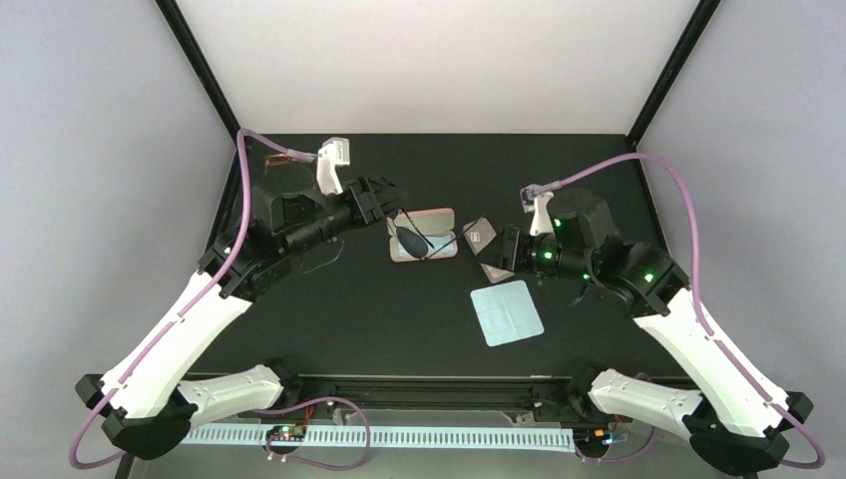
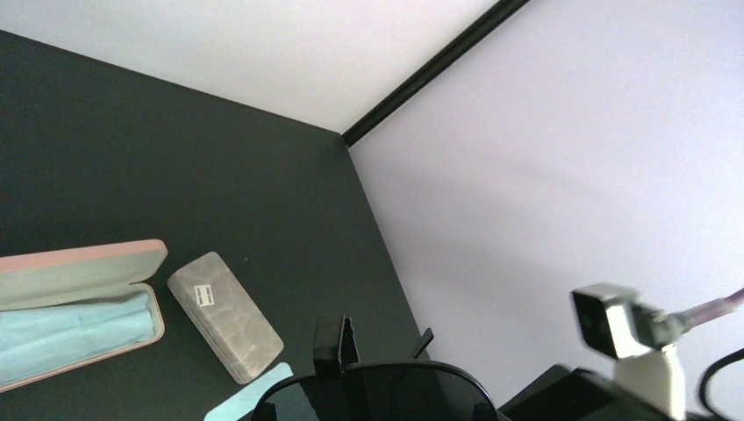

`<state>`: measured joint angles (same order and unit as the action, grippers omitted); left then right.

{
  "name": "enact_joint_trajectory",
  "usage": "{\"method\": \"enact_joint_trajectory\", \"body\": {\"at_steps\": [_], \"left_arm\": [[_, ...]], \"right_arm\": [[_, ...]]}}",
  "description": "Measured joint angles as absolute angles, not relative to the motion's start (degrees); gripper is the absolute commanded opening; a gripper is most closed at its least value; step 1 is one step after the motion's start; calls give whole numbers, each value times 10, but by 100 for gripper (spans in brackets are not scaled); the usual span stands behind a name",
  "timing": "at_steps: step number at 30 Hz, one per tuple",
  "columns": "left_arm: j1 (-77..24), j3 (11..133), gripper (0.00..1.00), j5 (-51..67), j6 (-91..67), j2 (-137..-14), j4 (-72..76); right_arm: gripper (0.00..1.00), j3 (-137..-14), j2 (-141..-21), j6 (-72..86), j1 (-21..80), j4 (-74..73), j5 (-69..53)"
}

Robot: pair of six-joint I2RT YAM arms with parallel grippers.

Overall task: Organize the sunglasses
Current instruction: Fold the sunglasses at the center of the board.

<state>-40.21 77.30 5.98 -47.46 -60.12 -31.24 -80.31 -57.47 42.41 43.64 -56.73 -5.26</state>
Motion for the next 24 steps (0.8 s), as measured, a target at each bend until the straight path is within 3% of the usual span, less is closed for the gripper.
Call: {"method": "enact_joint_trajectory", "body": {"at_steps": [11,24], "left_arm": [[-402,796,49,65,-500,-602,-298],[-402,796,48,126,-512,-601,-286]], "right_arm": [[42,-696,-571,448,436,-423,-105],[42,-762,-656,440,436,-363,-139]]}}
